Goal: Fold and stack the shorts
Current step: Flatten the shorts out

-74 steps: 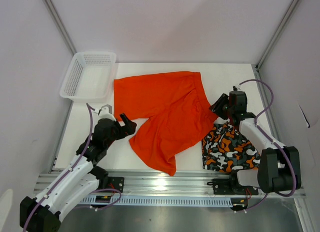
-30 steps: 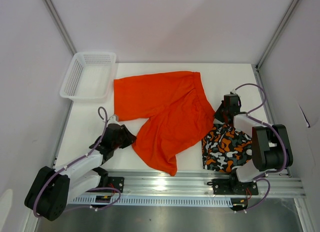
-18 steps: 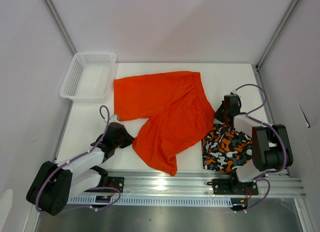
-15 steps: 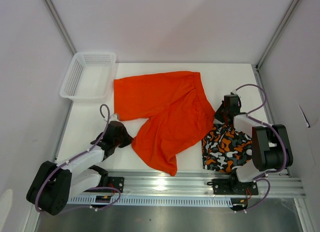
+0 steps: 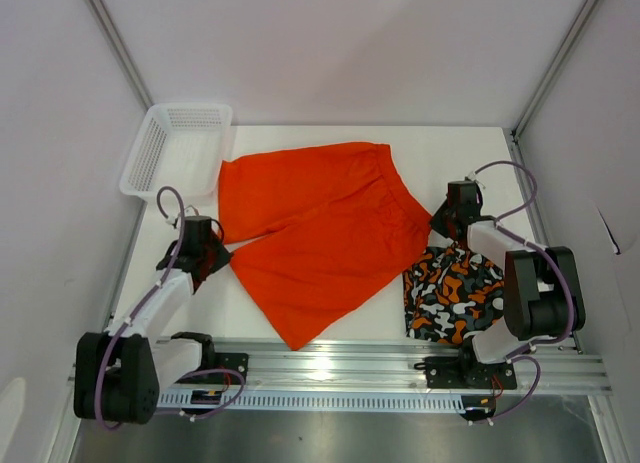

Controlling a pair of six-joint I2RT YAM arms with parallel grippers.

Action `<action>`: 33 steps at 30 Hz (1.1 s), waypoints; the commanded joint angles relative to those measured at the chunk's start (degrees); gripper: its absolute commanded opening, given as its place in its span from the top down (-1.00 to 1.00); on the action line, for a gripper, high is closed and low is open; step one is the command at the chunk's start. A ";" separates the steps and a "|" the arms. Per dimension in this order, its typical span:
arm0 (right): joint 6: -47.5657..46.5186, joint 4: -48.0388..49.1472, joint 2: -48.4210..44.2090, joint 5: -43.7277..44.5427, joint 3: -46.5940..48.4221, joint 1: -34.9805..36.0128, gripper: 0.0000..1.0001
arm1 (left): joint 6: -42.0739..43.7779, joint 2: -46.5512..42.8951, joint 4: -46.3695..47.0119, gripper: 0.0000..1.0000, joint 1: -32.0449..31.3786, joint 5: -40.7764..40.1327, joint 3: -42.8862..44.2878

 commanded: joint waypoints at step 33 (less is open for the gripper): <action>0.97 6.71 5.29 -6.45 -0.73 -0.97 0.11 | -6.91 -3.82 -16.13 -0.83 -50.03 -15.66 9.71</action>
